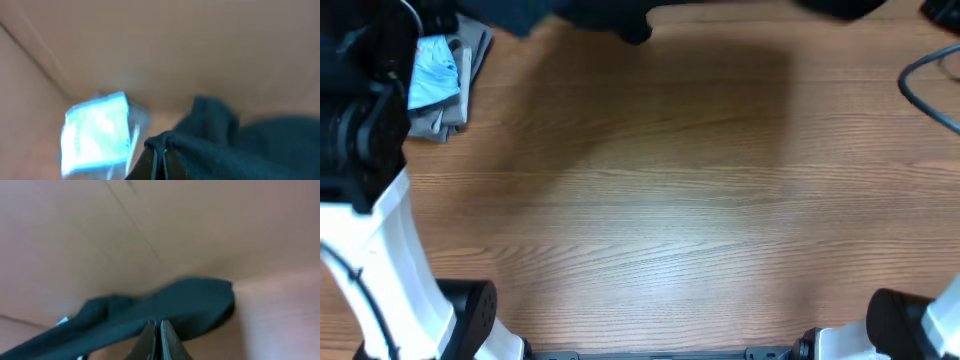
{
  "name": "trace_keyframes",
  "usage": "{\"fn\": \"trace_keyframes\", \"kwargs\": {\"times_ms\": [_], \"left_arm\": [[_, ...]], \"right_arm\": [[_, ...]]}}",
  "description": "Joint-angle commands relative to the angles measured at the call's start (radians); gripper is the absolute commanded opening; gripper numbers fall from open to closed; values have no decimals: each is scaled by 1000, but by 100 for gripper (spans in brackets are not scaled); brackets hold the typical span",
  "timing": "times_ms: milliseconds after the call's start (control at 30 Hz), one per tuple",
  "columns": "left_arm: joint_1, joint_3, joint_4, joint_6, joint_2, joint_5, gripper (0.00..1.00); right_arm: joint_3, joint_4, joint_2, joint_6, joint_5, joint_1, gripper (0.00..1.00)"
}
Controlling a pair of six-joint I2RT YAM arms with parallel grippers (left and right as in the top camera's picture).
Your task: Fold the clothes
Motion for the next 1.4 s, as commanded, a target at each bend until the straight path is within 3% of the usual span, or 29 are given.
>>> {"fn": "trace_keyframes", "kwargs": {"times_ms": [0,267,500,633,1000,1367], "left_arm": [[7,-111,-101,-92,130,17,4],[20,-294,-283,-229,277,32,4],[16,-334,-323,-221,237,186,4],[0,-399,-323,-221,169,203,4],[-81,-967,-286,-278,-150,227,4],[-114,-1350,-252,-352,-228,233,5]], "right_arm": [[-160,-31,64,-34,-4,-3,4],[-507,-41,61,-3,51,-13,4],[-535,-173,43,72,226,-18,4],[-536,-251,8,107,362,-18,4],[-610,-306,-11,124,411,-18,4],[-798,-282,-21,315,654,-117,4]]}}
